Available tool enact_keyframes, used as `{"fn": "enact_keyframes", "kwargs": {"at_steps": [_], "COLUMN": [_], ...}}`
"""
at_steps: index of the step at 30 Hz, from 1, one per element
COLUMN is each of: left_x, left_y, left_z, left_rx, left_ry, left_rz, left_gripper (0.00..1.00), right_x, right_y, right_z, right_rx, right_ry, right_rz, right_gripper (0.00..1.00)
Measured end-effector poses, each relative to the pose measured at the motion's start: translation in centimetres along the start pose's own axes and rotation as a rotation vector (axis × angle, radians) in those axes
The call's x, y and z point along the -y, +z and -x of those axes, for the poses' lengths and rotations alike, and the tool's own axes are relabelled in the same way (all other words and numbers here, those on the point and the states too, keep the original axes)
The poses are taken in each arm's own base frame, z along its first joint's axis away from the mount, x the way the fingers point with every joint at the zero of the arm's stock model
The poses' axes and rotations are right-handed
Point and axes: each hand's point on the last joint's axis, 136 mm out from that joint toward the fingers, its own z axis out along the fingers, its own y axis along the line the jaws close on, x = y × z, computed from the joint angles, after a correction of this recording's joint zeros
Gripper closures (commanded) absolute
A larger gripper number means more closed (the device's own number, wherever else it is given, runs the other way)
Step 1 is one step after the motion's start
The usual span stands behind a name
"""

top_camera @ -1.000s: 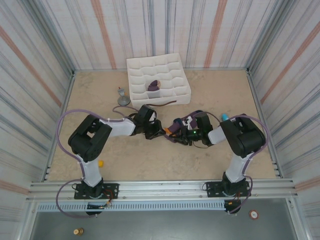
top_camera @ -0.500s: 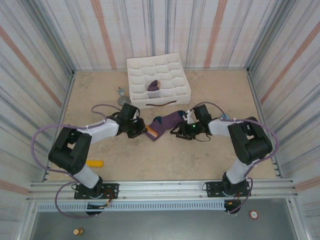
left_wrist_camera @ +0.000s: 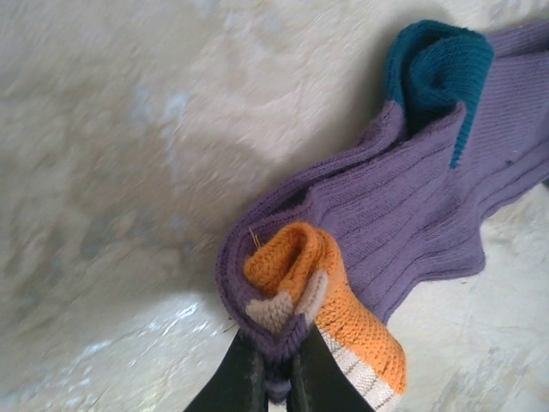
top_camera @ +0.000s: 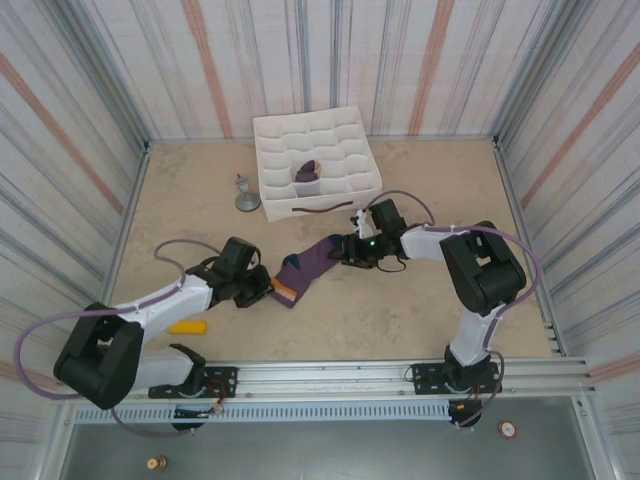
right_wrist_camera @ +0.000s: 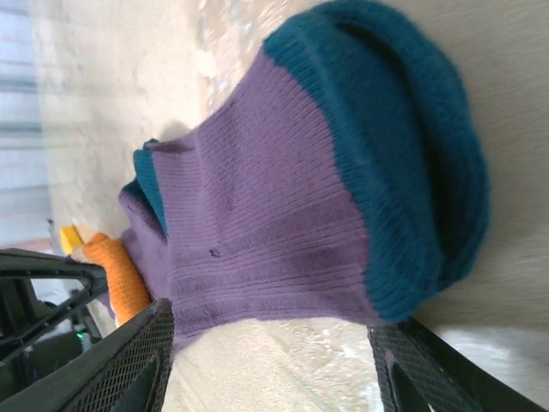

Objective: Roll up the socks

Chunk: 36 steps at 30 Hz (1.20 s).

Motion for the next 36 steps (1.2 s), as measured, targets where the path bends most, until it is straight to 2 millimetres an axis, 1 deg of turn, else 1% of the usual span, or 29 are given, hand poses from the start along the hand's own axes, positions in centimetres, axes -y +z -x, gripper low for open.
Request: {"fn": "enact_keyframes", "kwargs": {"at_steps": [3,5,7,8,11,14,17,20,26,28,32,36], "left_x": [0.2,0.5,0.7,0.8,1.0,1.0,0.9,1.2,2.1,2.3,2.4,2.5], "left_y": [-0.3,-0.5,-0.5,-0.4,-0.4,-0.1,0.4,0.6,0.9,0.9,1.0,1.0], "left_z": [-0.6,-0.8,-1.1,-1.3,-1.8,-2.3,-2.9,-3.1,-3.1,-3.1,-3.2,-3.3], "left_rx": [0.011,0.015,0.01,0.008,-0.001,-0.017,-0.036,-0.05,-0.063,-0.068,-0.074,-0.083], "left_ry": [-0.007,-0.008,-0.011,-0.01,-0.011,-0.012,-0.014,-0.011,-0.004,-0.002,0.0,0.0], "left_rz": [-0.007,-0.016,-0.018,-0.018,-0.019,-0.01,0.006,0.013,0.015,0.014,0.013,0.012], "left_gripper": [1.0,1.0,1.0,1.0,1.0,1.0,1.0,1.0,1.0,1.0,1.0,1.0], "right_x": [-1.4,-2.5,-3.6,-4.2,-5.7,-6.4,-6.9,-7.4,-9.6,-10.1,-9.8,-9.6], "right_y": [0.2,0.2,-0.1,-0.3,-0.9,-1.2,-0.9,-0.6,-0.3,0.1,1.4,2.5], "right_z": [-1.2,-2.6,-4.0,-4.8,-6.7,-8.3,-10.4,-12.2,-13.3,-13.8,-14.4,-13.9], "right_rx": [0.014,0.028,0.051,0.064,0.108,0.151,0.171,0.185,0.257,0.273,0.26,0.268], "right_ry": [-0.128,-0.237,-0.351,-0.409,-0.573,-0.729,-0.882,-1.013,-1.192,-1.243,-1.319,-1.369], "right_rz": [-0.06,-0.105,-0.144,-0.158,-0.189,-0.229,-0.264,-0.29,-0.321,-0.326,-0.358,-0.396], "right_gripper": [0.28,0.25,0.24,0.22,0.22,0.2,0.2,0.21,0.24,0.24,0.25,0.26]}}
